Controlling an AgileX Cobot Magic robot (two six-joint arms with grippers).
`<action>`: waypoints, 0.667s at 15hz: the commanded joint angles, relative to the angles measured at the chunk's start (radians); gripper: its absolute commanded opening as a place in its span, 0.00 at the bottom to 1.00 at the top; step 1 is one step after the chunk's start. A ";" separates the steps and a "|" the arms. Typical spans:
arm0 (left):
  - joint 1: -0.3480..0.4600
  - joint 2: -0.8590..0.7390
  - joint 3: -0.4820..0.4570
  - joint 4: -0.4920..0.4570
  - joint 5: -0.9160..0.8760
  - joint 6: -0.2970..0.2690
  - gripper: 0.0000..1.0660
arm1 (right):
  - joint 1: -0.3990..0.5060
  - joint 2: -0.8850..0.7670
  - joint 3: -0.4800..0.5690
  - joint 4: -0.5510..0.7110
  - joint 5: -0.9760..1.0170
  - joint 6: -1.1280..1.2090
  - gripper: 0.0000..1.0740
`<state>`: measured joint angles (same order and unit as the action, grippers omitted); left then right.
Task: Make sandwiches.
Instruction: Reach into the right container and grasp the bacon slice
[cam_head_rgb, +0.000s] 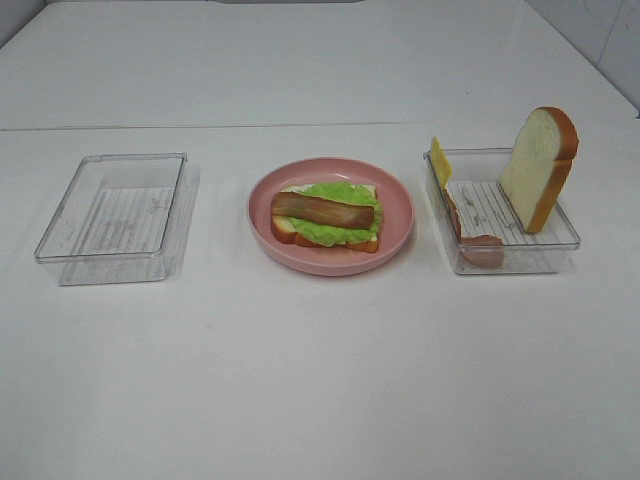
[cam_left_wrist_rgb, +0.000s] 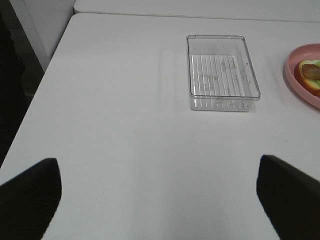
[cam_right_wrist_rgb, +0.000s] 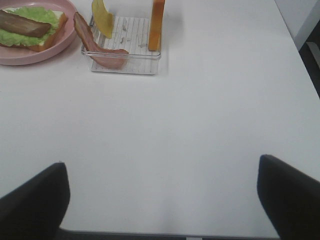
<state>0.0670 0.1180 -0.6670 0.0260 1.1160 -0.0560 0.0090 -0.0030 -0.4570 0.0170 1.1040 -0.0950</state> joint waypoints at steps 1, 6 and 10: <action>0.002 -0.097 0.039 -0.007 -0.042 0.009 0.93 | -0.003 -0.028 0.003 -0.001 -0.005 -0.006 0.92; 0.002 -0.141 0.148 -0.054 -0.041 0.056 0.93 | -0.003 -0.024 0.003 -0.001 -0.005 -0.006 0.92; 0.002 -0.141 0.148 -0.053 -0.041 0.050 0.92 | -0.003 -0.024 0.003 -0.001 -0.005 -0.006 0.92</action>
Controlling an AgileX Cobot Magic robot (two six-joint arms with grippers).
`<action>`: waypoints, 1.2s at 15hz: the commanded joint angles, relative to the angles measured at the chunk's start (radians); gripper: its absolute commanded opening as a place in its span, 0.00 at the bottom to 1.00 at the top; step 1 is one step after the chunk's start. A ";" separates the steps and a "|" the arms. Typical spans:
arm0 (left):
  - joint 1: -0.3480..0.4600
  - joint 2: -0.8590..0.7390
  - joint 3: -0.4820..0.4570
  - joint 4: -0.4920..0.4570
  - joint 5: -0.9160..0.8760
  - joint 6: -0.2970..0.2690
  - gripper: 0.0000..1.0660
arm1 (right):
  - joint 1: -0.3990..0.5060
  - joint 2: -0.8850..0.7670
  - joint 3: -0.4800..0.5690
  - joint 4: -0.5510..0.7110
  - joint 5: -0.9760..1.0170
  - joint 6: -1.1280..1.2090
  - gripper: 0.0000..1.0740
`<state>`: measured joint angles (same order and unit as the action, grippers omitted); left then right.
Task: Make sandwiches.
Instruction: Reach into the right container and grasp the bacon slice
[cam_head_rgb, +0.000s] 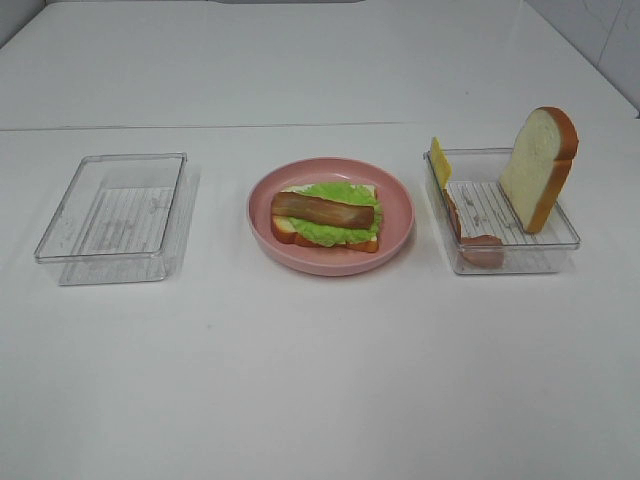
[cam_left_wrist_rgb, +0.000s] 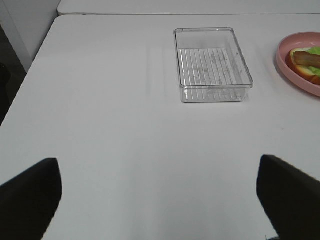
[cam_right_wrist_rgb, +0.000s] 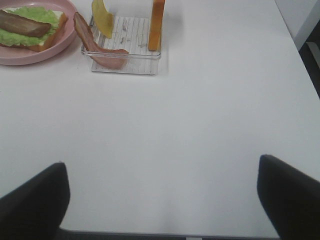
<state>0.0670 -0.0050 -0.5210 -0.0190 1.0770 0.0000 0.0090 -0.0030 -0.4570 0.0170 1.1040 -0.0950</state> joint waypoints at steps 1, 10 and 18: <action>0.002 -0.018 0.002 -0.008 -0.003 -0.007 0.92 | -0.003 -0.024 0.003 -0.001 -0.005 -0.006 0.92; 0.002 -0.018 0.002 -0.008 -0.003 -0.007 0.92 | -0.003 -0.024 0.003 -0.001 -0.005 -0.006 0.92; 0.002 -0.018 0.002 -0.008 -0.003 -0.007 0.92 | -0.003 -0.024 0.003 0.000 -0.005 -0.006 0.92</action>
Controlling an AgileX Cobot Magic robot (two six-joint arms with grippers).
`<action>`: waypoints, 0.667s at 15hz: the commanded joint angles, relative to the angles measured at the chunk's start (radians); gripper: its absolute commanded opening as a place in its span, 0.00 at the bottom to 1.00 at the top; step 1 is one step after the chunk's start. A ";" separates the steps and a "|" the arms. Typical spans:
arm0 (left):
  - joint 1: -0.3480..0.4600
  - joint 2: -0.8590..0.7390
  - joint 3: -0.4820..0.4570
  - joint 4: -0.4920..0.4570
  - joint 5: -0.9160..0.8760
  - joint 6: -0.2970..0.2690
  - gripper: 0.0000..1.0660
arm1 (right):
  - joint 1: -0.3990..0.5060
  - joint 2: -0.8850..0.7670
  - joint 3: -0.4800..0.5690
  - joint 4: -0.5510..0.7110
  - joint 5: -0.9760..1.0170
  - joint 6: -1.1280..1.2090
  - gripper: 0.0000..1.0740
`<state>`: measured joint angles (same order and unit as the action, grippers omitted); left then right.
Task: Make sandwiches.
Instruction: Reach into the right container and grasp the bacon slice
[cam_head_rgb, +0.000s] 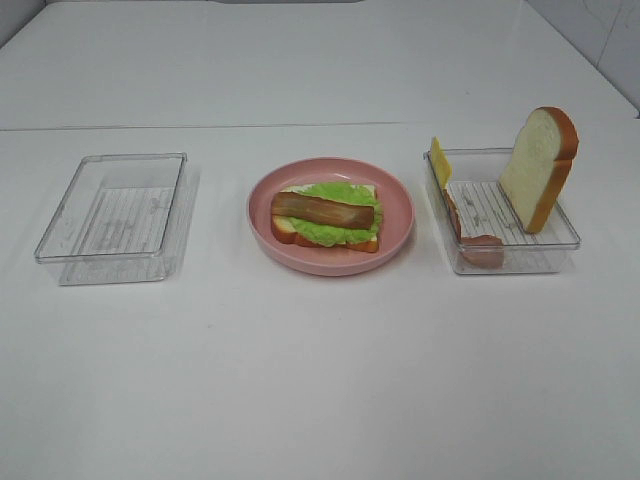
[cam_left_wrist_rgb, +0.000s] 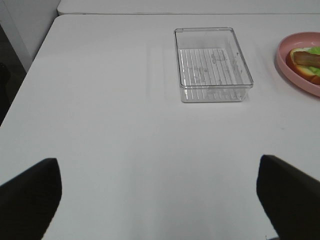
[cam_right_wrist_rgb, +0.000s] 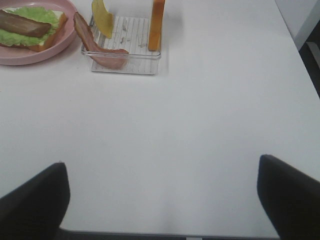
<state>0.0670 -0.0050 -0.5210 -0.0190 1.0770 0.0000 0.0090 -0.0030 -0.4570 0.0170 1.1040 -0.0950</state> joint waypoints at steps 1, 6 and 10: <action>0.002 -0.018 0.002 -0.008 -0.003 -0.007 0.92 | -0.003 -0.024 0.003 -0.004 -0.005 -0.006 0.92; 0.002 -0.018 0.002 -0.008 -0.003 -0.007 0.92 | -0.003 0.022 -0.043 0.004 -0.072 0.047 0.92; 0.002 -0.018 0.002 -0.007 -0.003 -0.007 0.92 | -0.003 0.232 -0.107 -0.006 -0.246 0.047 0.92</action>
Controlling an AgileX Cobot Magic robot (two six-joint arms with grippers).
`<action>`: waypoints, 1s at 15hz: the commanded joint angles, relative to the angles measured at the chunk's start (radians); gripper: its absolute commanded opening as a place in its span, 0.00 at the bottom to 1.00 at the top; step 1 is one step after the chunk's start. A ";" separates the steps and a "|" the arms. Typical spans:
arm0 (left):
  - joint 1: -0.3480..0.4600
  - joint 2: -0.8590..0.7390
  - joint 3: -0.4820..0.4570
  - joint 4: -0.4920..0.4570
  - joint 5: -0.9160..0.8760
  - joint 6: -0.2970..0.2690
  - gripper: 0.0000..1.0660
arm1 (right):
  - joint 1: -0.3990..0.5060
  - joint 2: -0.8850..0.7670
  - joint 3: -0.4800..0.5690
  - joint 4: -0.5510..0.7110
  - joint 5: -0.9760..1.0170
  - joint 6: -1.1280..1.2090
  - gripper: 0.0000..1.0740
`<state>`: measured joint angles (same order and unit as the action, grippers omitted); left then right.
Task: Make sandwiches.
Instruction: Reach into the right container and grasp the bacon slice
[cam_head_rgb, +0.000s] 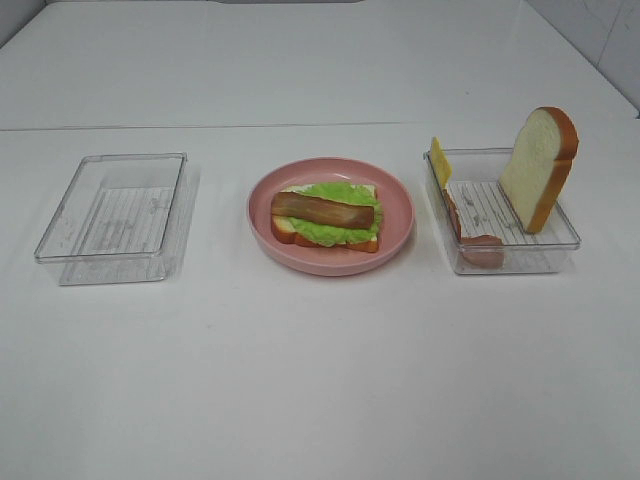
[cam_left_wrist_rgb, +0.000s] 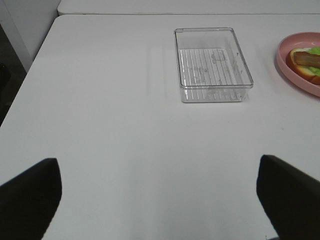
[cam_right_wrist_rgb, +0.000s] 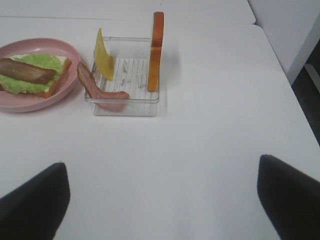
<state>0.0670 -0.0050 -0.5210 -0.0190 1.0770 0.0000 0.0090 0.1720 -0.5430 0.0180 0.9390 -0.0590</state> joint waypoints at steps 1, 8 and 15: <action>0.002 -0.018 0.002 -0.007 -0.003 -0.007 0.92 | -0.003 0.084 -0.024 -0.005 -0.115 0.011 0.92; 0.002 -0.018 0.002 -0.007 -0.003 -0.007 0.92 | -0.003 0.618 -0.258 0.043 -0.114 -0.018 0.92; 0.002 -0.018 0.002 -0.007 -0.003 -0.007 0.92 | 0.036 1.014 -0.468 0.082 -0.053 -0.079 0.92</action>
<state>0.0670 -0.0050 -0.5210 -0.0190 1.0770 0.0000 0.0300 1.1580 -0.9880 0.0970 0.8850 -0.1230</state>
